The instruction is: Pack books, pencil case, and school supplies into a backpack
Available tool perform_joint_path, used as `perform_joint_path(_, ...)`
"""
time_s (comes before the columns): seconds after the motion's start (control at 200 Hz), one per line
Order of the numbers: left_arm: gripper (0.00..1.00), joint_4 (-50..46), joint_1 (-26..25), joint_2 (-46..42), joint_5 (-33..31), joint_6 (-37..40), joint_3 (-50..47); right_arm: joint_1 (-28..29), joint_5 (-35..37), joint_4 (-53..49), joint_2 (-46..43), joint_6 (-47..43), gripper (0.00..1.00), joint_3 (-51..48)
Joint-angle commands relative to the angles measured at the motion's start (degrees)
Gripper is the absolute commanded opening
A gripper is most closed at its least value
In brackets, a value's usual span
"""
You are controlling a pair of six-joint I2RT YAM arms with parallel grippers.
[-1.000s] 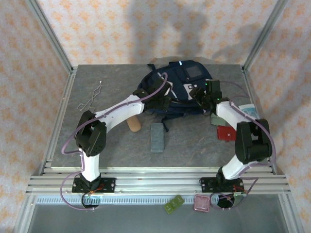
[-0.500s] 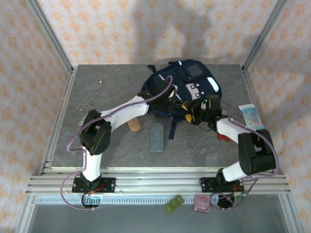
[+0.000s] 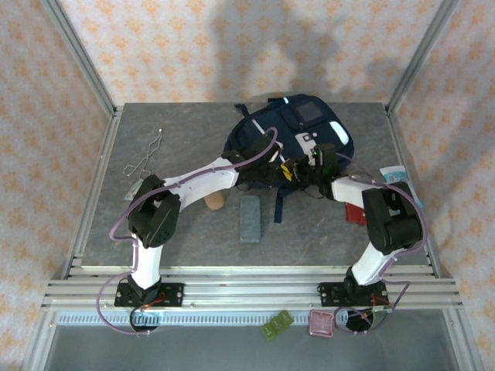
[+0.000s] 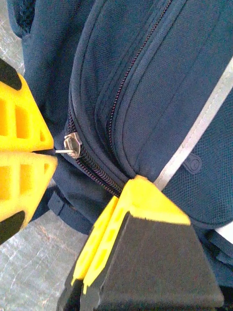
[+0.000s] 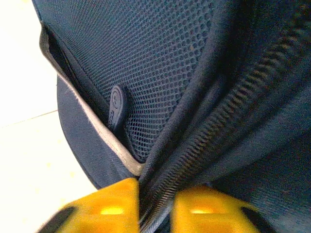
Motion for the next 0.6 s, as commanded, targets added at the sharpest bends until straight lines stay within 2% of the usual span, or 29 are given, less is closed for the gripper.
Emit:
perform_joint_path(0.0, 0.00, 2.07, -0.57, -2.17, -4.81, 1.90, -0.63, -0.29, 5.69, 0.93, -0.03, -1.38, 0.05, -0.05)
perform_joint_path(0.05, 0.00, 1.85, -0.07, -2.16, -7.29, 1.96, -1.17, -0.63, 6.22, 0.69, -0.93, -1.81, 0.00, -0.49)
perform_joint_path(0.315, 0.00, 6.58, 8.21, -4.71, -15.64, 0.66, -6.71, -2.10, 8.61, -1.50, -7.36, -3.80, 0.00, -5.80)
perform_joint_path(0.475, 0.00, 8.40, 14.43, -4.62, -16.48, -0.34, -7.28, -2.81, 9.10, -0.97, -10.85, -4.03, 0.00, -9.48)
perform_joint_path(0.596, 0.00, 8.54, 15.43, -5.68, -15.85, -0.42, -7.09, -2.97, 8.53, -1.01, -11.26, -4.77, 0.00, -9.36)
